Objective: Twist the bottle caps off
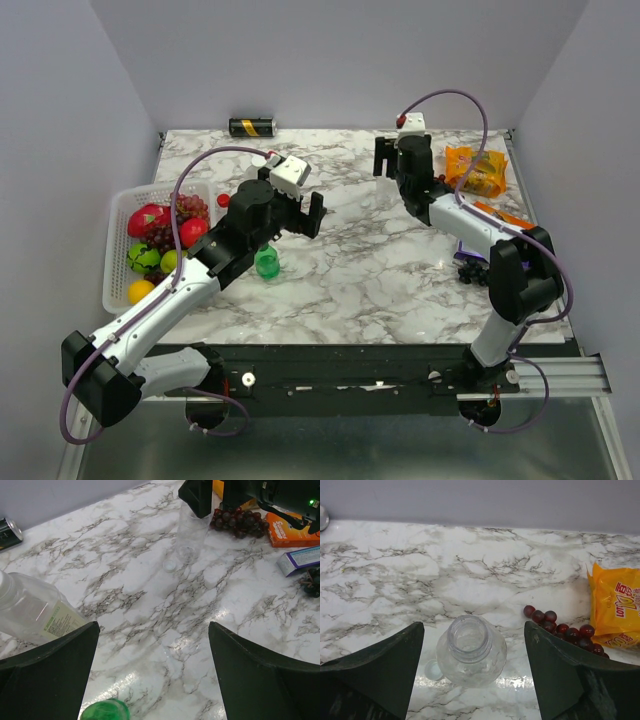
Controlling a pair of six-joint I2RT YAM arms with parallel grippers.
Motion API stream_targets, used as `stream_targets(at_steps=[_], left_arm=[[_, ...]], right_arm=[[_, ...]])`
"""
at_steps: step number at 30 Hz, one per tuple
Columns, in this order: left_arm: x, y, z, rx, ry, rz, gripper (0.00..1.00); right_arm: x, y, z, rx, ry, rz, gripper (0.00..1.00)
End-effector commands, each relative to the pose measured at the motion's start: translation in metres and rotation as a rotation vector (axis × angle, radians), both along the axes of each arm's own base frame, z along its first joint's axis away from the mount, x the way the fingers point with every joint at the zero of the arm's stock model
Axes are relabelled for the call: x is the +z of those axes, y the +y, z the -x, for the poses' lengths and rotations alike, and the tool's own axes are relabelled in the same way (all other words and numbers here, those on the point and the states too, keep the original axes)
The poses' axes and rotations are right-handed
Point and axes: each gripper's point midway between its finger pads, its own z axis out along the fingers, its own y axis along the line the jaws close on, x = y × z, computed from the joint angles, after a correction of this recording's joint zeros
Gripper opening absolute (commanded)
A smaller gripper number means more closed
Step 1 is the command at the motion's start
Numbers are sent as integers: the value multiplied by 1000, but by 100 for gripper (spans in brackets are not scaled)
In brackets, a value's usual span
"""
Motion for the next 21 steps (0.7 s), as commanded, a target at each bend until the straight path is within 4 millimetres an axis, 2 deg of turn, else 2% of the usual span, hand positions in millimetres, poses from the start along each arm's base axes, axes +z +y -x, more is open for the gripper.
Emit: stream_targets(at_steps=[1,4,5,7,8,11,12,14,15,16,17,18,19,21], left_arm=[[9,8,-3,40,-33,13,99],[11,12,-4,60,-43,10,99],[13,15,-5,69,-48,9,99],[17,23,-10,102,-56,12,99],[20,36,-17,142,-58,20,99],[32,67,-27,238,-75,43,99],[34,89,-35,303,-79,49,99],[44,112,-38,365,-101,68,99],[47,133,-43,418,-109,69,99],[51,142,-44,439,-119,71,99],[51,152,-47,464,-115,68,99],[49,159,-48,480,-102,64,99],[52,174,-51,517,-104,66,99],[51,183,-55,534,-95,71,99]], right_arm=[[42,-8,-1,-25,-62,-3,88],[58,-10,9,-17,-83,-18,88],[77,-12,17,-7,-117,-38,88],[88,-12,31,27,-137,-57,88],[107,-16,42,30,-171,-73,88],[117,-14,64,60,-173,-97,87],[132,-6,78,107,-197,-124,86],[134,7,96,172,-182,-141,84],[135,28,109,252,-171,-161,84],[140,37,121,295,-173,-173,83],[134,50,130,340,-145,-173,83],[133,76,147,438,-128,-182,83],[127,90,153,481,-104,-182,83],[119,123,171,592,-49,-205,80]])
